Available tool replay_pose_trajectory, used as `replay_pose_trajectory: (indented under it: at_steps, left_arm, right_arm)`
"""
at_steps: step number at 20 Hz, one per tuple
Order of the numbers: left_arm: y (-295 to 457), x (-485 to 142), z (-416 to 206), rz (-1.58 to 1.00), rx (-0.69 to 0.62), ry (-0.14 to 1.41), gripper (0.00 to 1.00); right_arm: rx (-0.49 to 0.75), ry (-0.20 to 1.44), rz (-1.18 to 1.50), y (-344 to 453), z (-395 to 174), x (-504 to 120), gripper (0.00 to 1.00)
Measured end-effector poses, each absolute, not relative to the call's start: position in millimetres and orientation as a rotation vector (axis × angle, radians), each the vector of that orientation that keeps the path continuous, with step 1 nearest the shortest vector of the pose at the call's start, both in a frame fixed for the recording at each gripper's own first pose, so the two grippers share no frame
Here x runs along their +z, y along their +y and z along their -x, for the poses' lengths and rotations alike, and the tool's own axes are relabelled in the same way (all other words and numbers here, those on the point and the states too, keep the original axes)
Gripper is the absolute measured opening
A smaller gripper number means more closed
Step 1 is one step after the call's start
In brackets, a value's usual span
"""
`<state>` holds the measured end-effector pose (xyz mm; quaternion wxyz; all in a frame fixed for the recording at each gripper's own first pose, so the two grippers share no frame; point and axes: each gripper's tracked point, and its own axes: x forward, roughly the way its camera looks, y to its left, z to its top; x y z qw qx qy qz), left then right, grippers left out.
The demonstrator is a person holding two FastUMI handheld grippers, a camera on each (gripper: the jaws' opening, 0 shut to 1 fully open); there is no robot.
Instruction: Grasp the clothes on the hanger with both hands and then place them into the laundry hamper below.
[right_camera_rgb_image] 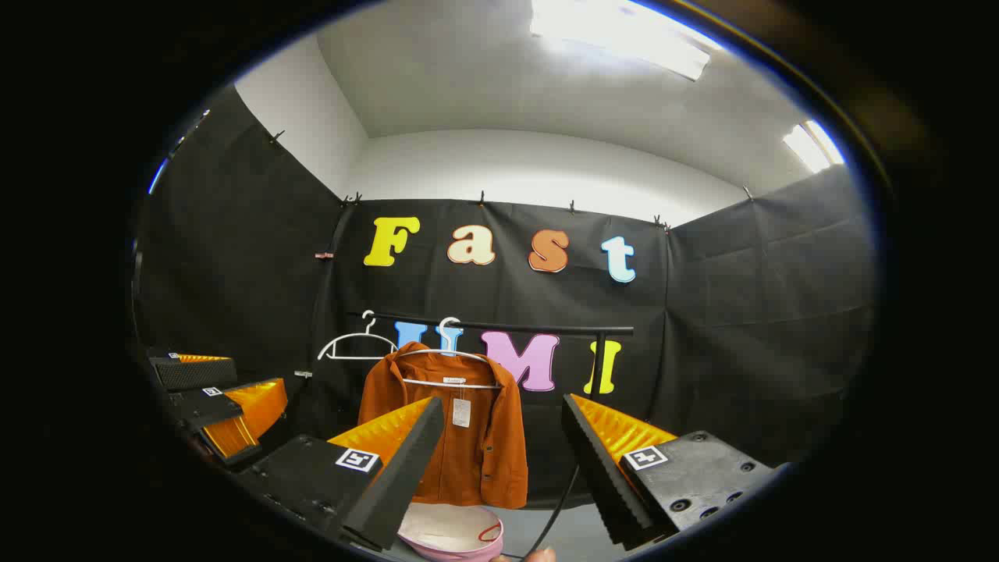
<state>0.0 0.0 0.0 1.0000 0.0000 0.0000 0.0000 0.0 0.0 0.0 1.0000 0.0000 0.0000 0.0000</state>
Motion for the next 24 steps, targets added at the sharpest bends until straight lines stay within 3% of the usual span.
replay_pose_trajectory:
  at_steps: [3,4,18,24]
  left_arm:
    - [2,3,1,0.002,0.000,-0.003,0.98]
    - [3,2,2,-0.002,0.001,-0.002,0.94]
    - [7,1,-12,-0.003,-0.011,0.000,0.94]
    - [4,-18,-87,0.015,-0.018,0.020,0.94]
  right_arm:
    - [-0.002,0.001,-0.007,0,0,0,0.98]
    - [-0.001,0.001,-0.006,-1,0,0,0.98]
    - [0.004,0.016,-0.007,-4,-3,-5,0.98]
    - [0.023,0.023,-0.017,-2,-76,-32,0.98]
